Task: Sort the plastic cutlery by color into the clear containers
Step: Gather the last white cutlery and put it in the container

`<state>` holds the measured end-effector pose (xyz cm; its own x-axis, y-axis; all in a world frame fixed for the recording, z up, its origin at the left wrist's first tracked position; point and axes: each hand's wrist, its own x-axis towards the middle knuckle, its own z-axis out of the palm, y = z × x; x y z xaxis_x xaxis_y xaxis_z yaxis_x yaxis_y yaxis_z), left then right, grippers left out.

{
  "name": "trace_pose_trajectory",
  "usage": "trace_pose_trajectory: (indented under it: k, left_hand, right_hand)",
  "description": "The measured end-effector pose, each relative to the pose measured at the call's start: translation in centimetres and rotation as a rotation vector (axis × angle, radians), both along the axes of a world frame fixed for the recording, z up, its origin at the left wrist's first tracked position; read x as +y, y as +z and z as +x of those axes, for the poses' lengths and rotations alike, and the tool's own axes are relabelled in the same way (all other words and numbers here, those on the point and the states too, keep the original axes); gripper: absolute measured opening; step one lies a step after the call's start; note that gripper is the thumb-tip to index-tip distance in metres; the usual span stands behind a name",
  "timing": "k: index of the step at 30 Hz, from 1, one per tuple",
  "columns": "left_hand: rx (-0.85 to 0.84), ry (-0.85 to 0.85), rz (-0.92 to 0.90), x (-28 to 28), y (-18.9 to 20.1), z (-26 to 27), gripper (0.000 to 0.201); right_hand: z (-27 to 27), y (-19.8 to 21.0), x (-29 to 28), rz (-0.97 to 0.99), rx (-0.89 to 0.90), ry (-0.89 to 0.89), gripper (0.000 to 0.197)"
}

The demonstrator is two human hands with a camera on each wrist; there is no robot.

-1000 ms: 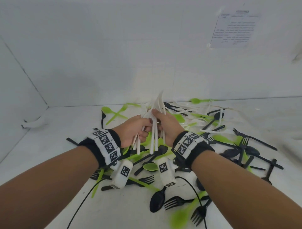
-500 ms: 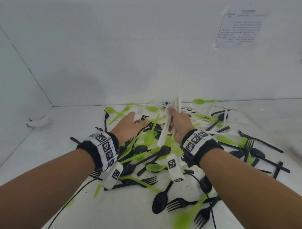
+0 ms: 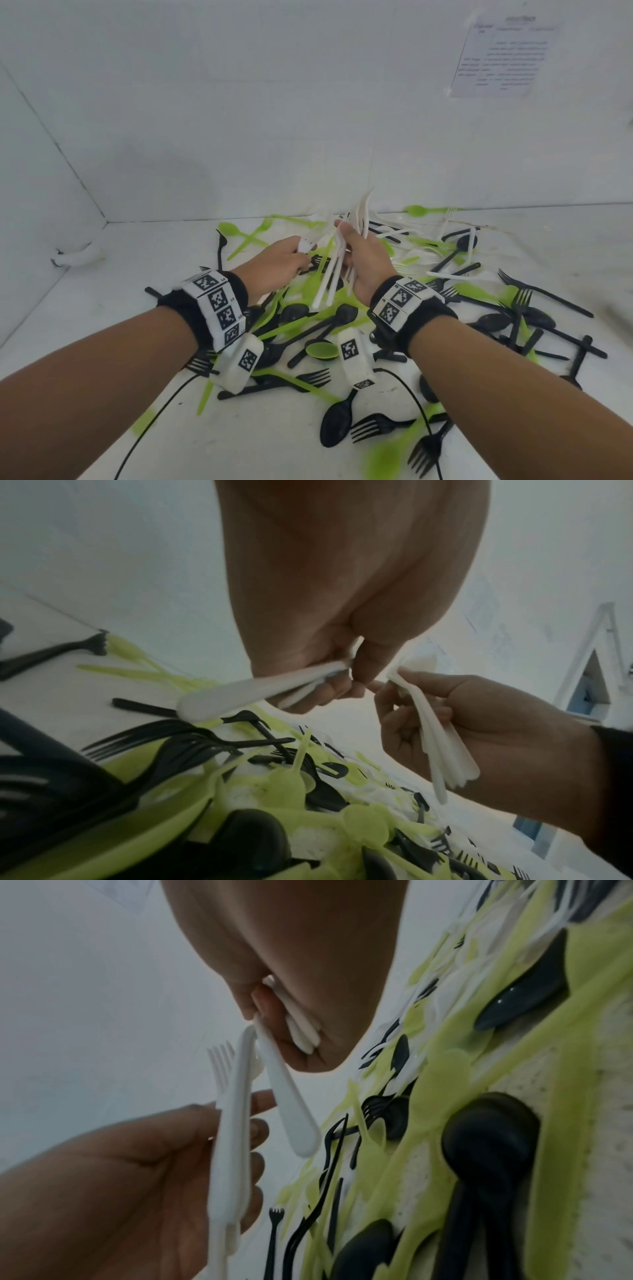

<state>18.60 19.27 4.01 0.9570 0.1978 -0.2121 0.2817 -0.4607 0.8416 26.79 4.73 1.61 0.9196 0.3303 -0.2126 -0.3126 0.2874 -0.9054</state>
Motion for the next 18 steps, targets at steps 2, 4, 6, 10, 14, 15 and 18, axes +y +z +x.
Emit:
trace_pose_trajectory:
  k: [2, 4, 6, 10, 14, 15, 18]
  left_hand:
    - [-0.002, -0.014, 0.069, 0.2, -0.2, 0.1, 0.027]
    - [-0.027, -0.041, 0.151, 0.3, -0.3, 0.3, 0.019]
    - [-0.063, -0.081, 0.215, 0.3, -0.3, 0.3, 0.013]
    - [-0.057, -0.192, 0.291, 0.0, -0.5, 0.1, 0.024]
    - [-0.01, -0.236, 0.32, 0.1, -0.8, -0.2, 0.039]
    - [-0.014, -0.254, 0.359, 0.3, -0.8, -0.3, 0.039]
    - [-0.003, -0.273, 0.455, 1.5, -0.7, -1.2, 0.02]
  right_hand:
    - [0.2, 0.0, -0.1, -0.056, -0.054, 0.038, 0.028]
    - [0.1, 0.0, 0.0, -0.121, -0.106, 0.087, 0.027]
    - [0.0, -0.3, 0.1, -0.187, -0.12, 0.119, 0.027]
    - [0.5, -0.9, -0.1, -0.185, -0.075, 0.101, 0.022]
    - [0.8, -1.4, -0.5, -0.122, -0.025, 0.077, 0.021]
    - [1.0, -1.6, -0.6, -0.118, -0.001, 0.03, 0.021]
    - [2.4, -2.0, -1.7, -0.174, 0.041, -0.209, 0.025]
